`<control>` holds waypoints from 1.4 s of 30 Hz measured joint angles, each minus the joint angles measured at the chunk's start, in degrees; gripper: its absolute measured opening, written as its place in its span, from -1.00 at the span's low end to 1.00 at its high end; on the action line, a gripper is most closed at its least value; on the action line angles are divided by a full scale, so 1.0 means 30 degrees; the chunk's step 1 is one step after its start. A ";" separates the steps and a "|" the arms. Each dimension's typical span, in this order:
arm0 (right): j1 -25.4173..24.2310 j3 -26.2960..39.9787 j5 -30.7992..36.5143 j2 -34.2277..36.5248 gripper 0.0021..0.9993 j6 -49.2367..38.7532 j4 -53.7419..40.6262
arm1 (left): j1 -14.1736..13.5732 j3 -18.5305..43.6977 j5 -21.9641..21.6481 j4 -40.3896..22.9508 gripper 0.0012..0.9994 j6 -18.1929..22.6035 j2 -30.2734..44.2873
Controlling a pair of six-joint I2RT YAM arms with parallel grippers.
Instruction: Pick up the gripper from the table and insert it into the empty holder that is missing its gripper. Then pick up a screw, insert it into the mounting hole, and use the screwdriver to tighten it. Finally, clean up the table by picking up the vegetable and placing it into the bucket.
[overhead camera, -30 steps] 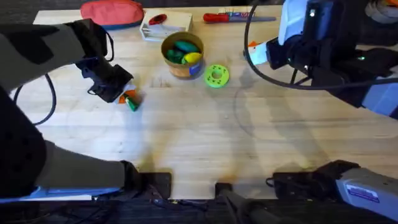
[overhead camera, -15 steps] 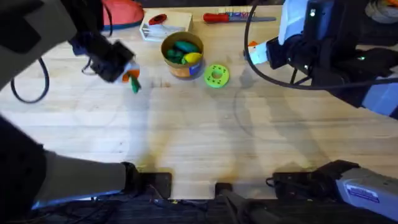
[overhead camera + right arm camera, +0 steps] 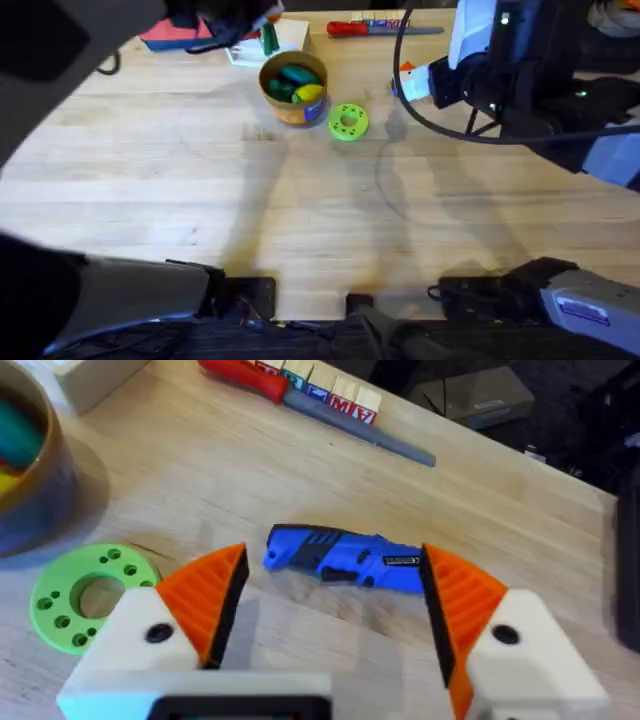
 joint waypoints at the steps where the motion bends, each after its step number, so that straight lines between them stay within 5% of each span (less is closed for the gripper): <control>1: 0.0000 0.0000 0.0000 0.0000 0.99 0.0000 0.0002 | -0.0139 -0.0001 0.0024 -0.0048 -0.98 0.0008 0.0412; 5: 0.0000 0.0000 0.0000 0.0000 0.99 0.0000 0.0009 | -0.0436 -0.0082 0.0381 -0.0071 -0.97 0.0068 0.1969; 7: 0.0000 0.0000 0.0000 0.0000 0.99 0.0000 0.0002 | -0.0441 -0.0167 0.0543 -0.0161 -0.78 0.0149 0.2313; 9: 0.0000 0.0000 0.0000 0.0000 0.99 0.0000 0.0006 | -0.0441 -0.0182 0.0634 -0.0164 -0.16 0.0189 0.2402; 13: 0.0000 0.0000 0.0186 0.0000 0.98 -0.0006 0.0194 | -0.0441 -0.0182 0.0656 -0.0038 0.69 0.0181 0.2240; 15: 0.0000 0.0000 0.0435 -0.0003 0.99 0.0000 0.0427 | -0.0441 -0.0182 0.0692 -0.0179 0.90 0.0189 0.2184; 20: 0.0000 0.0000 0.0735 -0.0885 0.98 0.0000 -0.0224 | -0.0441 -0.0182 0.0699 -0.0651 0.92 0.0543 0.1308; 24: 0.0000 0.0417 0.0484 -0.2703 0.98 0.0220 -0.3509 | -0.0441 -0.0174 0.0701 -0.1485 0.93 0.2331 -0.1021; 32: 0.0000 0.3811 -0.1294 -0.5422 0.98 0.1656 -1.3221 | -0.0441 0.0095 0.0699 -0.7795 0.93 0.7818 -0.6544; 42: 0.0000 0.5688 -0.1710 -0.9024 0.98 0.3805 -1.8622 | -0.0441 0.0095 0.0698 -1.2904 0.93 0.9903 -1.1494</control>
